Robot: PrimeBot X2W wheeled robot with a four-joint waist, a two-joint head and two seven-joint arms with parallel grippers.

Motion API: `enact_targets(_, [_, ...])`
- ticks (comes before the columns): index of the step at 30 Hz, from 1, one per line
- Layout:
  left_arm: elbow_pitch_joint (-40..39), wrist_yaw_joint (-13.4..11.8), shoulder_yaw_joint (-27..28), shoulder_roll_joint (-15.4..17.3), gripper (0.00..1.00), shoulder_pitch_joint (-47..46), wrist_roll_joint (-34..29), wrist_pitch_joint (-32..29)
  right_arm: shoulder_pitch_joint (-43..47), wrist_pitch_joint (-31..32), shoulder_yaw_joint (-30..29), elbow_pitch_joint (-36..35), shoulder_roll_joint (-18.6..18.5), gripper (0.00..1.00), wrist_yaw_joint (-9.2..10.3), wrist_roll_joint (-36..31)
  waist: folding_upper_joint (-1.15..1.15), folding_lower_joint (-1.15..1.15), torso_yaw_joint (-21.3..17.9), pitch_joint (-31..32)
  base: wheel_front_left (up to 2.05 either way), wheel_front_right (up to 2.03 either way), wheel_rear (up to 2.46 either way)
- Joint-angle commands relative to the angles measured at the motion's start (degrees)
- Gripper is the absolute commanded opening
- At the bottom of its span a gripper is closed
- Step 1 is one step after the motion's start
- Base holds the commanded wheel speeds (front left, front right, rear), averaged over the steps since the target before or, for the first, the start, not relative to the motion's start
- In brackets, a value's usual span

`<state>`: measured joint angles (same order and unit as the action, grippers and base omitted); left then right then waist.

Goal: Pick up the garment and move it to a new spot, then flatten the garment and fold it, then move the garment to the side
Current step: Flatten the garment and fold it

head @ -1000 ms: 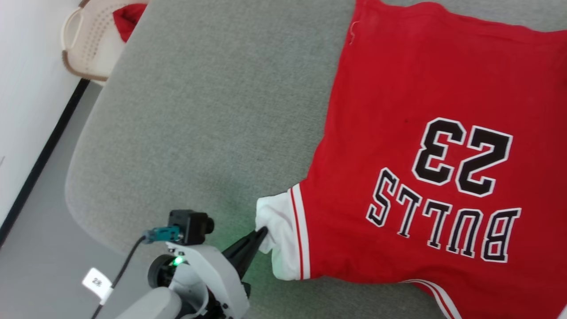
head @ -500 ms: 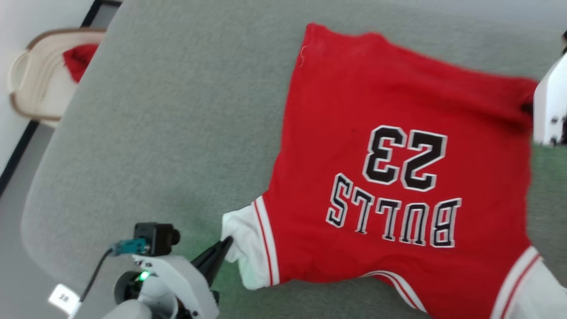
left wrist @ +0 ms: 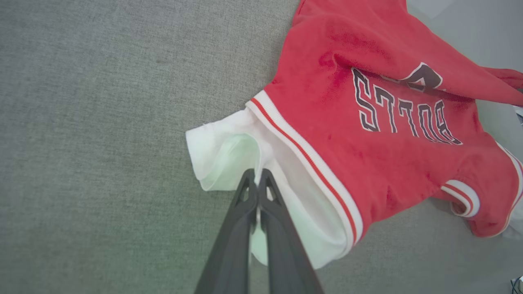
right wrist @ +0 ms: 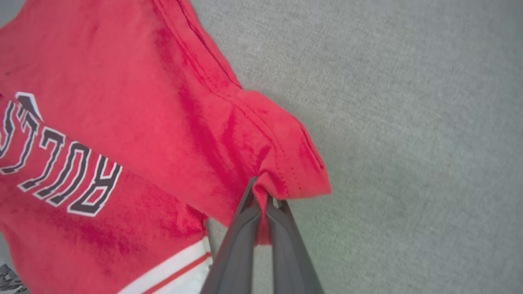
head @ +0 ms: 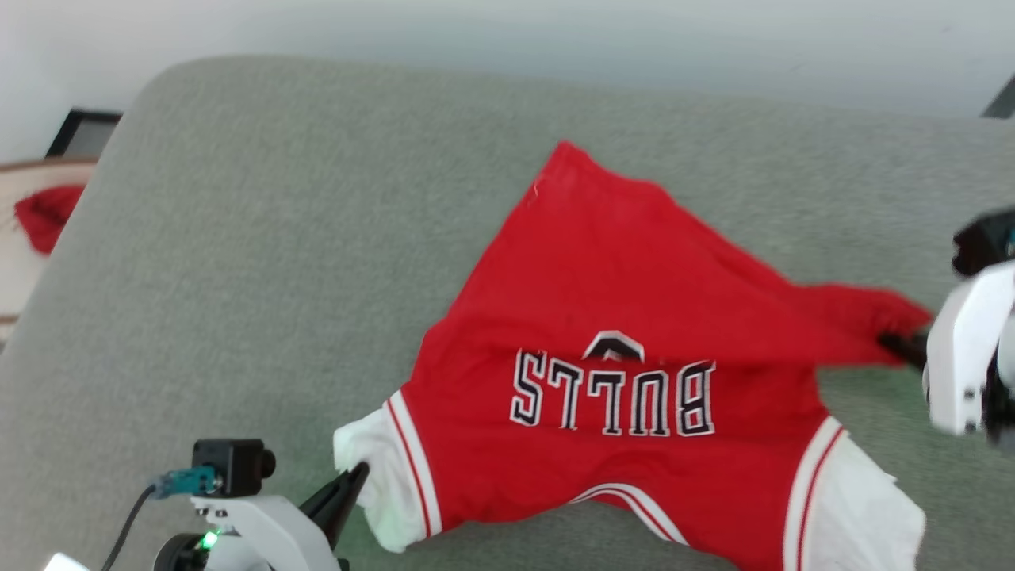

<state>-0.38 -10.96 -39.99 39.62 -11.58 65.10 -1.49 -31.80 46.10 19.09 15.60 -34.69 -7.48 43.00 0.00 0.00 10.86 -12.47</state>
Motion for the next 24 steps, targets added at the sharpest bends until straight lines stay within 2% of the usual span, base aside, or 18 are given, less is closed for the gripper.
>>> enact_targets(1, [-0.32,-0.38,0.25,0.41,0.0,0.84,0.41,0.07,2.54,-0.32,-0.91,-1.23,0.04,0.0,-0.02,0.78,0.0,0.0,-3.05,3.11,0.0,0.0,0.0])
enact_targets(6, [-1.54,-1.35,0.65,1.59,0.0,2.67,1.08,0.23,11.53,-0.92,-4.13,-6.46,1.3,0.0,-0.02,-0.48,0.0,0.0,-4.7,4.89,0.0,0.0,0.0])
enact_targets(14, [-3.14,-2.73,1.2,2.82,0.0,5.16,1.68,0.66,24.44,-1.29,-10.71,-12.25,6.04,0.0,-0.02,-3.48,0.0,0.0,-6.74,6.21,0.0,0.0,0.0])
enact_targets(24, [-3.67,-2.93,1.29,3.08,0.0,5.76,2.17,0.52,29.04,-1.65,-13.84,-13.55,9.58,0.0,-0.01,-7.3,0.0,0.0,-7.78,6.4,0.0,0.0,0.0])
